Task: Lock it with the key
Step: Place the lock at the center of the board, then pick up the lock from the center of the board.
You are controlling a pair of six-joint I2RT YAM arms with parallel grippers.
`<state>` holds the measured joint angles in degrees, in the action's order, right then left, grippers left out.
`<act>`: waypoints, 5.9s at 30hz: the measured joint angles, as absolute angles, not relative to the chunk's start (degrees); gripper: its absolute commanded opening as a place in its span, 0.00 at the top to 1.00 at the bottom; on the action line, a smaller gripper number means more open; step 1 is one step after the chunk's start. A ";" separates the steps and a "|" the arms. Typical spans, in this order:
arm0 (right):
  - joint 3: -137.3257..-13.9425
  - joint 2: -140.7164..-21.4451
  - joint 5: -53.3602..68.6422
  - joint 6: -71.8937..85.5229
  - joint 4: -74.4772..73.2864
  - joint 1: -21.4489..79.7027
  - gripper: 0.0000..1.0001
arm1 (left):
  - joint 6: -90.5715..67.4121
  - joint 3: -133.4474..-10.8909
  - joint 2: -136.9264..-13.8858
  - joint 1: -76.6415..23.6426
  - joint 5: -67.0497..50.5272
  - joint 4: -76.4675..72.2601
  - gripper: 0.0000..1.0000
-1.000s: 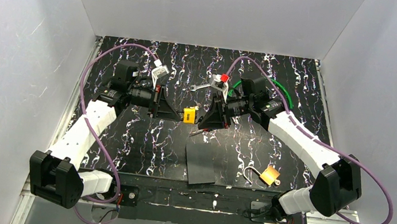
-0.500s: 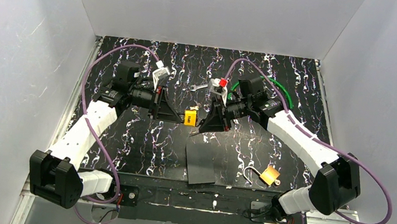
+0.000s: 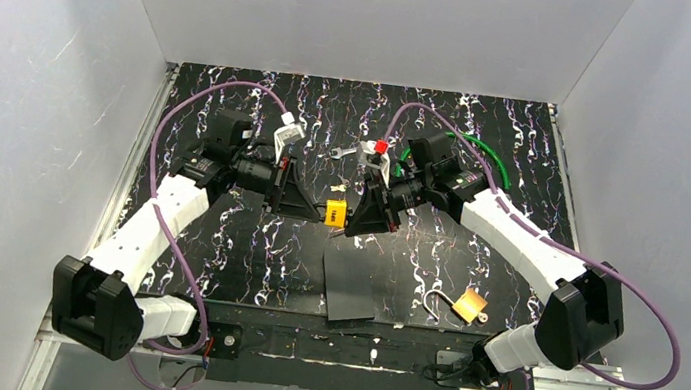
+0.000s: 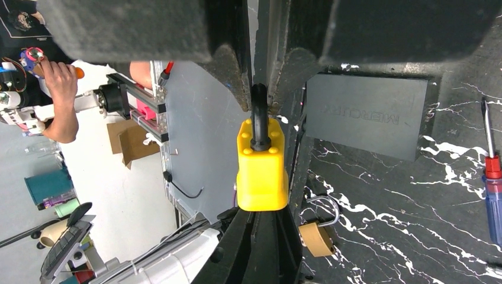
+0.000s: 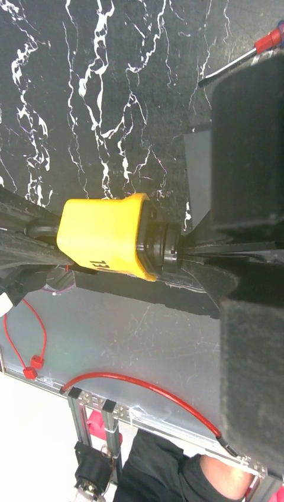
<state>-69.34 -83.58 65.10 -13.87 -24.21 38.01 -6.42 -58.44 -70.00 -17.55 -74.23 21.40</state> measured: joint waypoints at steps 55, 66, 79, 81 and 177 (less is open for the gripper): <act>-63.74 -78.00 59.66 -10.77 -23.69 25.50 0.03 | 18.47 -71.16 -82.64 -16.65 -56.84 45.69 1.00; -56.55 -74.61 56.87 -6.09 -15.59 22.51 0.02 | 17.78 -79.12 -103.84 -12.38 -52.88 46.60 1.00; -56.34 -74.59 56.44 -5.91 -14.59 22.46 0.02 | 9.66 -89.02 -119.58 -8.80 -52.70 43.31 1.00; -56.34 -74.61 56.33 -5.92 -14.59 22.46 0.02 | 9.24 -89.97 -121.13 -8.13 -52.99 43.08 1.00; -44.88 -88.28 -14.33 -32.84 -55.14 38.00 0.09 | 11.55 -76.33 -89.41 -6.48 -41.39 44.48 0.02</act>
